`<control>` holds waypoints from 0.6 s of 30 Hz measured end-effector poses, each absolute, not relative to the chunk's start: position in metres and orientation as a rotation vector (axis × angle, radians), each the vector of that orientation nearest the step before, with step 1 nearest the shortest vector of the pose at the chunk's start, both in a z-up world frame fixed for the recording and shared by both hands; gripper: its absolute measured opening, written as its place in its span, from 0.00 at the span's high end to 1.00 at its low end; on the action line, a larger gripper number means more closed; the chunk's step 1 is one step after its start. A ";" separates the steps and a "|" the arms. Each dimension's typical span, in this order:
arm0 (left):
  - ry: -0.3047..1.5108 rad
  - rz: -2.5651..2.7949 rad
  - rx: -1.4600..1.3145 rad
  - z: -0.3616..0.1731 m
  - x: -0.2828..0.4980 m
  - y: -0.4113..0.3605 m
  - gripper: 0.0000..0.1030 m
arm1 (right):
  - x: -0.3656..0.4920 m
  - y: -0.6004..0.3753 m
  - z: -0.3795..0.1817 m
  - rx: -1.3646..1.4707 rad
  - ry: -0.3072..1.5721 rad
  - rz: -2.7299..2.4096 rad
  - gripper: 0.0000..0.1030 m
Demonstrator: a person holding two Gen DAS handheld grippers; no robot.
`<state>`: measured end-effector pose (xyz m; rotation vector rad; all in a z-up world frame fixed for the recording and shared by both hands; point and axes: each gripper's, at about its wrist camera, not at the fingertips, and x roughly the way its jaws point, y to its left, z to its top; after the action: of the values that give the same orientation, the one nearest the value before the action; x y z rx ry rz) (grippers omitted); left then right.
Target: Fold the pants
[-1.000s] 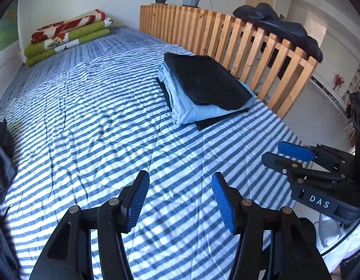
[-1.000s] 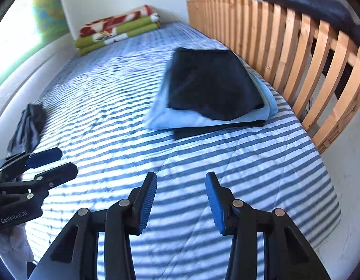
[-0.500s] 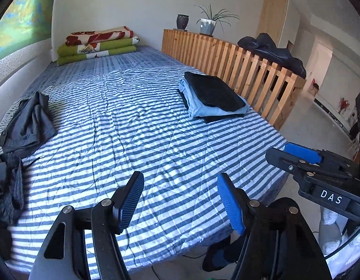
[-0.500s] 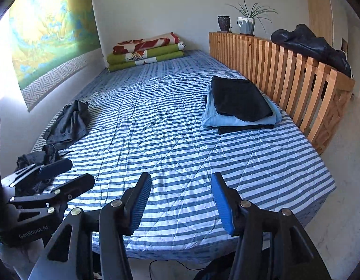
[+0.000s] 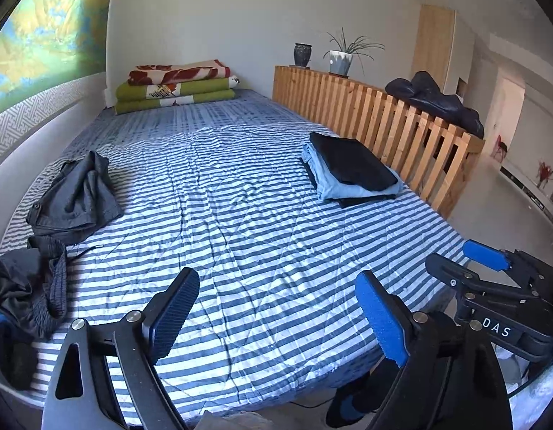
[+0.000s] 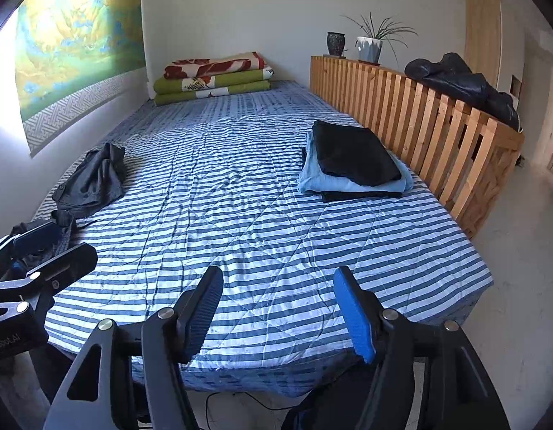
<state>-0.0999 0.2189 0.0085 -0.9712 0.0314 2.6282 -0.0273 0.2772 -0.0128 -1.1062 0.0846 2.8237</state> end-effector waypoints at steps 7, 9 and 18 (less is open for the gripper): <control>0.012 2.615 -1.024 -0.003 -0.112 0.217 0.11 | -0.033 0.282 -0.013 -1.073 0.088 2.793 0.37; 0.019 2.609 -1.031 -0.005 -0.115 0.220 0.11 | -0.034 0.282 -0.012 -1.062 0.078 2.791 0.37; 0.034 2.584 -1.072 -0.017 -0.125 0.231 0.10 | -0.046 0.288 -0.019 -1.085 0.087 2.784 0.37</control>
<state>-0.1254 0.2312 -0.0170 -1.0723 0.0340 2.5835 -0.0462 0.2878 -0.0186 -1.0851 0.0871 2.7840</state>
